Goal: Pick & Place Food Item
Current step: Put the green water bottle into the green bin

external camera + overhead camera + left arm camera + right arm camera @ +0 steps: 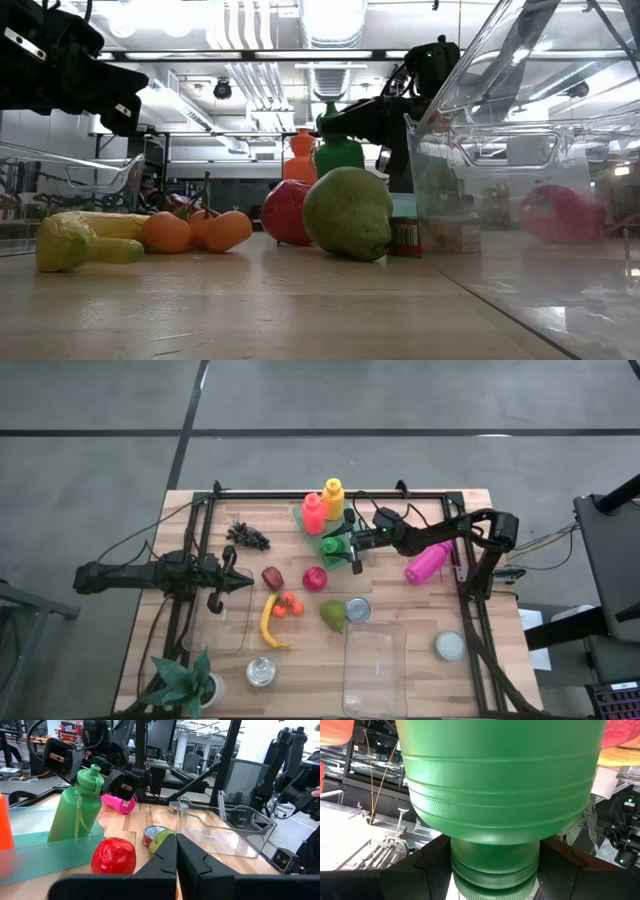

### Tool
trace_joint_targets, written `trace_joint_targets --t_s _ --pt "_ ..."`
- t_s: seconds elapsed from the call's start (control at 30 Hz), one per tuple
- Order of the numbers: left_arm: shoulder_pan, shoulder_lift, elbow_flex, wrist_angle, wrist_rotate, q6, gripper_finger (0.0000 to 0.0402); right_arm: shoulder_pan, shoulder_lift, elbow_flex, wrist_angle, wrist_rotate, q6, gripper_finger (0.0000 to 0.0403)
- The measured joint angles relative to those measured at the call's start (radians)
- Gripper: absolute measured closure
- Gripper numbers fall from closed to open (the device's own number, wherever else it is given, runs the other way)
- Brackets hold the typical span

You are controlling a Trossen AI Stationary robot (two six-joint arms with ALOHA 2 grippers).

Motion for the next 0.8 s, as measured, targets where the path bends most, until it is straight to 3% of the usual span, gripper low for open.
trace_joint_targets --t_s 0.47,0.8 --pt "0.0 0.0 0.0 0.0 0.0 0.0 0.0401 -0.001 0.0 0.0 -0.005 0.005 0.023 0.0172" --pt "0.0 0.0 0.0 0.0 0.0 0.0 0.0401 0.0 0.002 -0.003 -0.013 0.008 0.025 0.0075"
